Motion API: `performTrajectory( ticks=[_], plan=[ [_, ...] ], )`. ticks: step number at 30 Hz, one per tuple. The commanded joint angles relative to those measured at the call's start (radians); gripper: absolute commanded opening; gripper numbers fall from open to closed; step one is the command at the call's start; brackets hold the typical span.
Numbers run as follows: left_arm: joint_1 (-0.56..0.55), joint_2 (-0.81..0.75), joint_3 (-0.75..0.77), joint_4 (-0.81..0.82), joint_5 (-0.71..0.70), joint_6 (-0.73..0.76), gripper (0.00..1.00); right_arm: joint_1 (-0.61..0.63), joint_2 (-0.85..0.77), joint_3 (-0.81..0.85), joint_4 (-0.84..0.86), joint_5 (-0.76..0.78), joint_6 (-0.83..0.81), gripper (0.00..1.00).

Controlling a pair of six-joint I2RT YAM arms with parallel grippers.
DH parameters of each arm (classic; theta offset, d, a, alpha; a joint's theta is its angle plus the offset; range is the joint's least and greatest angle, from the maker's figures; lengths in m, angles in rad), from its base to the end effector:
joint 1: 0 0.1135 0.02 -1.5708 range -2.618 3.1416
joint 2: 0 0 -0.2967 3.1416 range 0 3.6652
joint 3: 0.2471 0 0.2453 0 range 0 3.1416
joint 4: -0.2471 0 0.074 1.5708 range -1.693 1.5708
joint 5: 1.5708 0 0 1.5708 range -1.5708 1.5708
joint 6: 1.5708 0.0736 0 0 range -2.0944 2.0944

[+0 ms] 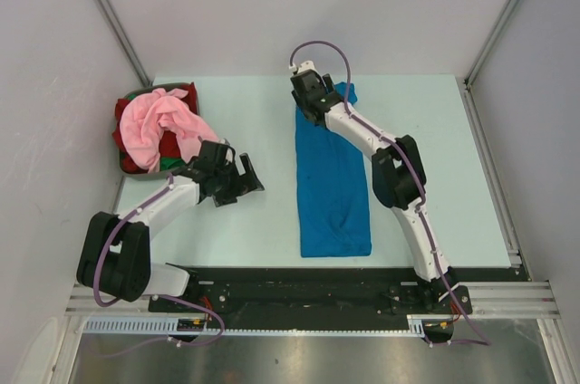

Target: Fold and stack the t-shirts

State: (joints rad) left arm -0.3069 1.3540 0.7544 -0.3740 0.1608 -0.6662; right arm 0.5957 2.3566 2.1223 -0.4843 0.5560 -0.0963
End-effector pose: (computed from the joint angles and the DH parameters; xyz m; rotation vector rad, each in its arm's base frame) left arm 0.2527 -0.0925 0.1973 -0.4058 2.5995 -0.5659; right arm 0.5002 0.2921 0.2365 -0.4711 2.1348 -0.3564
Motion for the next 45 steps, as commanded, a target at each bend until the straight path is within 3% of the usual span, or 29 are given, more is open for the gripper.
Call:
performTrajectory(
  ticks=[1,5,16,37,45],
  plan=[
    [-0.006,-0.01,-0.006,0.033,0.008,-0.013,0.98,0.006,0.071,0.087,-0.002,0.133,-0.105,0.65],
    [-0.006,-0.006,-0.006,0.04,0.014,-0.016,0.98,0.006,0.096,0.096,0.006,0.13,-0.1,0.57],
    [-0.006,0.019,-0.004,0.049,0.02,-0.012,0.98,0.0,0.158,0.117,-0.025,0.136,-0.088,0.57],
    [-0.006,0.027,-0.001,0.049,0.017,-0.007,0.98,-0.004,0.194,0.131,-0.05,0.102,-0.06,0.45],
    [-0.006,0.028,0.0,0.046,0.014,-0.004,0.98,-0.004,0.211,0.14,-0.06,0.099,-0.052,0.19]
  ],
)
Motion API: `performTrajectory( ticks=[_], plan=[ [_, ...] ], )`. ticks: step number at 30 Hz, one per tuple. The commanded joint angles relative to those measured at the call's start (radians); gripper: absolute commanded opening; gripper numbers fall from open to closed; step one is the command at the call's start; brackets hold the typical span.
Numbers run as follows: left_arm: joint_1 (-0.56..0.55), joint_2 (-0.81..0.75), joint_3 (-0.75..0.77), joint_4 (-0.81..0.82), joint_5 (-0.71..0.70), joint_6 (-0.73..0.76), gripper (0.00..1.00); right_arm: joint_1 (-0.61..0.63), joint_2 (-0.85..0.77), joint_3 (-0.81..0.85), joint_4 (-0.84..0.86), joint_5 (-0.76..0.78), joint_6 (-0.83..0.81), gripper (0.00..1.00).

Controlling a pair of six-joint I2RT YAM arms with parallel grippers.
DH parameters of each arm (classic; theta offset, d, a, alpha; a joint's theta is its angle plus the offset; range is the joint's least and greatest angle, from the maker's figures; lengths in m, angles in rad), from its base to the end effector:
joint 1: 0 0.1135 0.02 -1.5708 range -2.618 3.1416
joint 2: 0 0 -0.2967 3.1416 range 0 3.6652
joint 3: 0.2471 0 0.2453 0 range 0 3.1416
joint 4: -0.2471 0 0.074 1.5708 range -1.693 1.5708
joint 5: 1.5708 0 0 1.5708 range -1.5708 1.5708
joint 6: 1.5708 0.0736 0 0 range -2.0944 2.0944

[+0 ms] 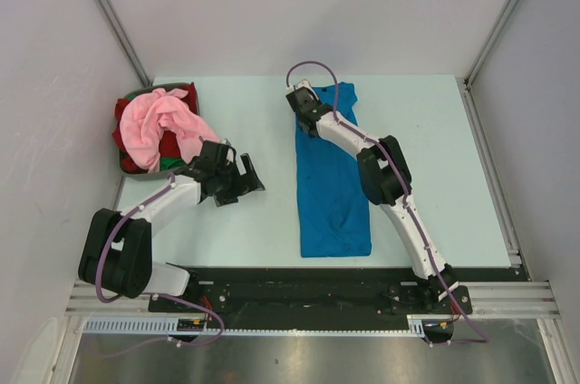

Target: Fold and stack the t-shirts

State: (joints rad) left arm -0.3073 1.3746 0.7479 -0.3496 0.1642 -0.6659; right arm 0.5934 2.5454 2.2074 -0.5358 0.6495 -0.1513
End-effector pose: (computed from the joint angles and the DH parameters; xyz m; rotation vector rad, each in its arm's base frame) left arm 0.2557 -0.0938 0.1922 -0.4043 2.6033 -0.5688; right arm 0.5181 0.2958 0.1561 -0.5679 2.2184 -0.5656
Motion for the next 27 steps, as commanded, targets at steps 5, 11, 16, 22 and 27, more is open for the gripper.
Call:
performTrajectory(
  ticks=[5,11,16,22,27],
  plan=[
    [-0.006,0.006,0.007,0.018,0.006,-0.003,0.98,-0.003,0.032,0.066,-0.015,0.025,0.015,0.0],
    [-0.006,0.003,0.008,0.015,0.005,-0.001,0.98,-0.012,-0.039,0.003,0.042,0.102,0.076,0.0],
    [-0.006,0.0,0.005,0.02,0.0,-0.001,0.98,-0.061,-0.212,-0.193,0.115,0.121,0.232,0.0],
    [-0.007,-0.014,-0.002,0.021,0.001,-0.001,0.98,-0.127,-0.26,-0.235,-0.024,0.089,0.435,0.0],
    [-0.006,-0.017,-0.004,0.023,0.005,0.002,0.98,-0.181,-0.32,-0.377,-0.027,-0.043,0.593,0.75]
  ],
)
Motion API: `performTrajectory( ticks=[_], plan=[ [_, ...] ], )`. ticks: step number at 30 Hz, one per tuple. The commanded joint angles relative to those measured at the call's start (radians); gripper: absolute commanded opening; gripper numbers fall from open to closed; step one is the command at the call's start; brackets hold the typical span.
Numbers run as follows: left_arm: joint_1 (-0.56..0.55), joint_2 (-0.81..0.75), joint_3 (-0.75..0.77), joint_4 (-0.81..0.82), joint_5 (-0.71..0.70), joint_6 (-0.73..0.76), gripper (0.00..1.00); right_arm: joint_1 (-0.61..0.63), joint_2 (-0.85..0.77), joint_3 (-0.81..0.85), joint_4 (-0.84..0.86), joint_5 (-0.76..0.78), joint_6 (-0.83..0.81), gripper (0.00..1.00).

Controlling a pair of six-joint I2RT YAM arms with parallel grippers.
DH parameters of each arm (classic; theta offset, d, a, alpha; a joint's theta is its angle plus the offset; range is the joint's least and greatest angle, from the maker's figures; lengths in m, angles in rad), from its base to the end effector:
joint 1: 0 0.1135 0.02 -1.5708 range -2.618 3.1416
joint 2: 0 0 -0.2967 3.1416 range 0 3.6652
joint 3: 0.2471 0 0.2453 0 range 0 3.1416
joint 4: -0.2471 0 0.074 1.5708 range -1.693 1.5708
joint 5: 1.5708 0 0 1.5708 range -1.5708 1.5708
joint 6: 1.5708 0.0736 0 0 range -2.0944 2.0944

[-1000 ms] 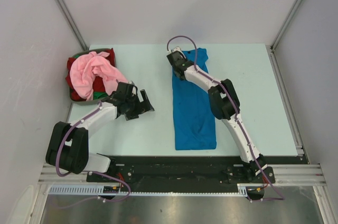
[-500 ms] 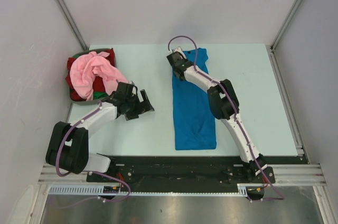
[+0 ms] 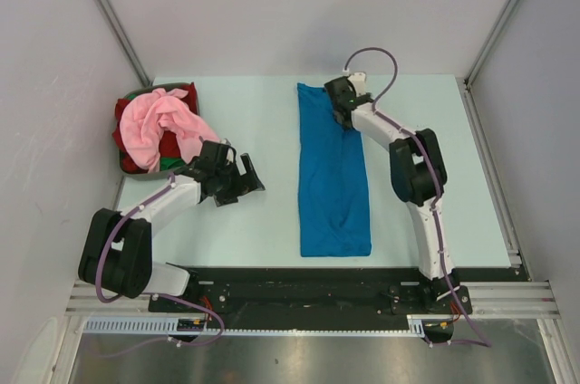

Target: Fold and stack the t-shirts

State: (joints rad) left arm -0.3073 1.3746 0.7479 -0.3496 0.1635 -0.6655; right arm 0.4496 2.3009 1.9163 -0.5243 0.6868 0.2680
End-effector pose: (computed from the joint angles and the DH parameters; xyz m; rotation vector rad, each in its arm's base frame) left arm 0.2557 -0.0937 0.1921 -0.4041 2.6031 -0.5678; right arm 0.5078 0.1932 0.1977 0.0714 2.2704 -0.4828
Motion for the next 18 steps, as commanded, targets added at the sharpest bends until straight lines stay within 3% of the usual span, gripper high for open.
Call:
performTrajectory(
  ticks=[1,2,9,18],
  plan=[
    [-0.006,-0.017,-0.005,0.024,0.008,0.003,0.98,-0.041,-0.084,-0.095,-0.036,-0.101,0.212,0.93],
    [-0.006,-0.016,-0.005,0.027,0.008,0.003,0.98,-0.052,-0.084,-0.105,-0.028,-0.121,0.221,0.99],
    [-0.006,-0.005,-0.007,0.032,0.008,0.006,0.98,-0.028,-0.104,-0.099,0.05,-0.181,0.198,1.0],
    [-0.006,0.004,-0.013,0.041,0.007,0.006,0.98,-0.014,-0.07,0.078,0.014,-0.207,0.192,1.0]
  ],
)
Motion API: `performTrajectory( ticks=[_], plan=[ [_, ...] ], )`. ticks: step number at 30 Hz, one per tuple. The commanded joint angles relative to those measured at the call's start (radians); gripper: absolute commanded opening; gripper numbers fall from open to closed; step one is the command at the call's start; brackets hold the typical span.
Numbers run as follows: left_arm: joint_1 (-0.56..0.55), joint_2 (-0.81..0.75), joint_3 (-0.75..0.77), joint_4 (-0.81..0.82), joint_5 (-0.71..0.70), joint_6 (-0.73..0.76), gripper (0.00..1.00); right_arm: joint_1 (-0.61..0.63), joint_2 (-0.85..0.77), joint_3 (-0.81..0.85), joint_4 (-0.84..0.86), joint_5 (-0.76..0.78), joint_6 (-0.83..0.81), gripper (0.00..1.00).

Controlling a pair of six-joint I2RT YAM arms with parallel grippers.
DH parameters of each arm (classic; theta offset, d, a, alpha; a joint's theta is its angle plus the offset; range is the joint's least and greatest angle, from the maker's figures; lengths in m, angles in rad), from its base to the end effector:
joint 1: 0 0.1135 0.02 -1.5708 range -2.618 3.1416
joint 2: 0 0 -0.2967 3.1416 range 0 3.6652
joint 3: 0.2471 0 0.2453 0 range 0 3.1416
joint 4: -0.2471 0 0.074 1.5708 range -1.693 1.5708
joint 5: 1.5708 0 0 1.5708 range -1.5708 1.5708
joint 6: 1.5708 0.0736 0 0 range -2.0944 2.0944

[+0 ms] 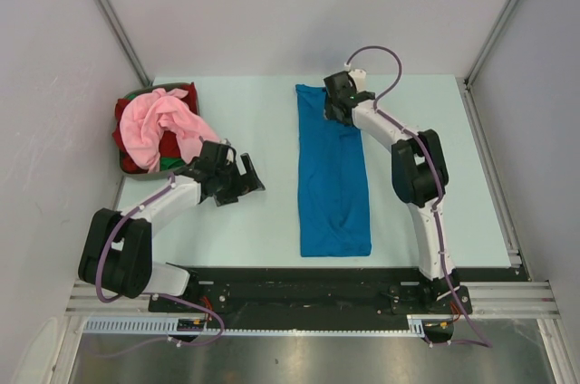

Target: Fold and stack the t-shirts

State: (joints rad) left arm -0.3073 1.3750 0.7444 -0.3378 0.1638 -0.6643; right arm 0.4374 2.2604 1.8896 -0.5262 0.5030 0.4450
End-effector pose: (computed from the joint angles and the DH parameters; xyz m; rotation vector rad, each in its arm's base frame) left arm 0.2564 -0.0940 0.1919 -0.4003 2.5956 -0.5714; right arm 0.5029 0.1960 0.2039 0.2179 2.3226 -0.1923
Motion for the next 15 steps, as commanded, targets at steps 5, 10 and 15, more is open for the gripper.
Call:
performTrajectory(
  ticks=[5,10,15],
  plan=[
    [-0.018,-0.008,-0.008,0.02,0.025,0.011,0.98,0.035,-0.113,0.025,-0.005,-0.069,0.003,1.0],
    [-0.128,-0.043,0.001,-0.027,0.019,0.008,0.98,0.012,-0.388,-0.343,0.113,-0.335,0.052,1.0],
    [-0.249,-0.154,-0.072,-0.023,0.045,-0.063,0.98,0.073,-0.583,-0.565,0.066,-0.416,0.064,1.0]
  ],
)
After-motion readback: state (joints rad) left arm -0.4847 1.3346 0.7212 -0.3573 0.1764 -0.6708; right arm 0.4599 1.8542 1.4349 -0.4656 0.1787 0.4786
